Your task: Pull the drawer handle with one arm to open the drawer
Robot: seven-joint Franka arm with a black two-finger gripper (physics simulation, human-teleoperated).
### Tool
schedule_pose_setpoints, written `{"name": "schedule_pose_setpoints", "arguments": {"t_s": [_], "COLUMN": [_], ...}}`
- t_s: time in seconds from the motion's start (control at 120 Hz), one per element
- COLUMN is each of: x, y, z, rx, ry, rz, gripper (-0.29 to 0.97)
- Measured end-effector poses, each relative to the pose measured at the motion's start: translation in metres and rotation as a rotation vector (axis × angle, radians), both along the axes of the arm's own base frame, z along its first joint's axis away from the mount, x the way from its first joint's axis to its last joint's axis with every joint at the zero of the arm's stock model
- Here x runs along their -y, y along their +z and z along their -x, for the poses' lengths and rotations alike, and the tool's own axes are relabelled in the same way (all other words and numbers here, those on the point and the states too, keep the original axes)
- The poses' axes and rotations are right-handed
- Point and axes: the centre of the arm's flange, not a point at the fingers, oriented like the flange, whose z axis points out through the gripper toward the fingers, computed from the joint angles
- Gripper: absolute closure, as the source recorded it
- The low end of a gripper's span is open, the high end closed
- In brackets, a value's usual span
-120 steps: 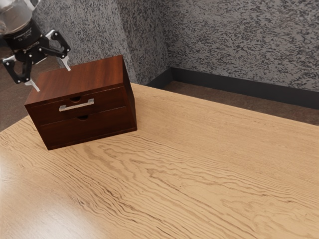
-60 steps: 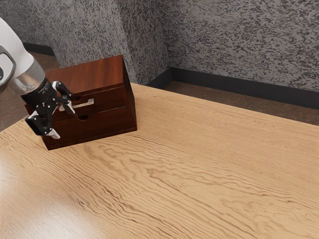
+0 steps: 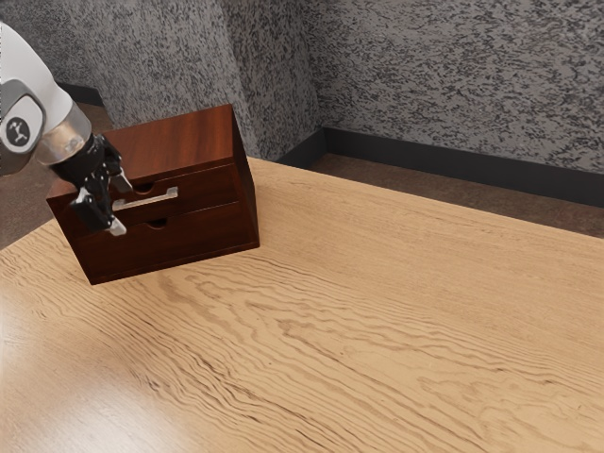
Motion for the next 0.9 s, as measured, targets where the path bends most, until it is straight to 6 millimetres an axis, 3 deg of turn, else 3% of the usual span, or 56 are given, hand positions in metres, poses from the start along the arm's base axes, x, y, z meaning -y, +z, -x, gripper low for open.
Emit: {"name": "schedule_pose_setpoints", "arguments": {"t_s": [0.283,0.542,0.9], "x": [-0.007,-0.028,-0.031], "y": [-0.01,-0.03,-0.045], "z": [-0.015,-0.024,-0.035], "rx": [0.025,0.069,0.119], "ry": [0.093,0.165,0.201], "rz": [-0.003,-0.04,-0.059], "gripper": [0.02,0.02,0.02]}}
